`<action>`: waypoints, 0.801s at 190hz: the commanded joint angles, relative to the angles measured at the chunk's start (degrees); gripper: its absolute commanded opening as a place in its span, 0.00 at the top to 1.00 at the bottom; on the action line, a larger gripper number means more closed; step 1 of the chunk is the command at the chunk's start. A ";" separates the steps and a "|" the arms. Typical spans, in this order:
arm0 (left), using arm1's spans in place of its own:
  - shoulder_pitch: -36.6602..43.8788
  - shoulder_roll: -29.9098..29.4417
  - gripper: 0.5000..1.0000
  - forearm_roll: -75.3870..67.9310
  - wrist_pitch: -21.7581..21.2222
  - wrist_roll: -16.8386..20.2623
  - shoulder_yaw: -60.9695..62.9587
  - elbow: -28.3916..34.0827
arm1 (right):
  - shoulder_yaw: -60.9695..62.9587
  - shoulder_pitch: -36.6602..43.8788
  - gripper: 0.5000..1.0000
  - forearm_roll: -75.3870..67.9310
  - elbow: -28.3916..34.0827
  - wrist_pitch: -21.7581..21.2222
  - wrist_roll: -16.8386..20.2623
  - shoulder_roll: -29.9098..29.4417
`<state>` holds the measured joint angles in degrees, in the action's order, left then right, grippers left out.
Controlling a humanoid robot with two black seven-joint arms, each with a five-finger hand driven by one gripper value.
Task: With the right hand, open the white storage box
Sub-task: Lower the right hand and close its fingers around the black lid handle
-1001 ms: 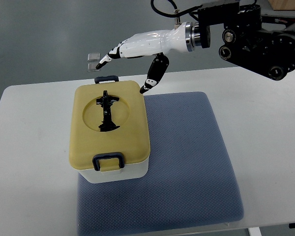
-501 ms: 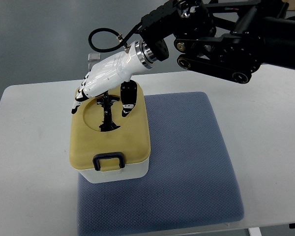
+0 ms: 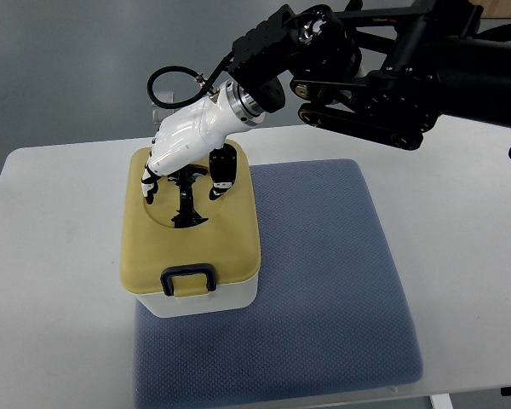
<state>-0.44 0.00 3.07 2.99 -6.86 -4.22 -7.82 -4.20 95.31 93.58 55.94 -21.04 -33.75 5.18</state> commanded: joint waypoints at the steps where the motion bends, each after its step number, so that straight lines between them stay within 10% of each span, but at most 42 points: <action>1: 0.00 0.00 0.00 0.00 0.00 0.00 0.00 0.00 | -0.02 -0.12 0.50 0.02 -0.22 0.04 -0.09 0.35; 38: 0.00 0.00 0.00 0.00 0.00 0.00 0.00 0.00 | 0.25 -0.12 0.70 -0.50 -0.13 -0.40 -0.79 1.23; 152: 0.00 0.00 0.00 0.00 0.00 0.00 0.00 0.00 | 0.86 -0.65 0.78 -1.12 0.22 -0.23 -1.25 0.71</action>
<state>-0.44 0.00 3.09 2.99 -6.86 -4.22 -7.82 -3.42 94.76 92.47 56.16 -21.36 -35.00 5.88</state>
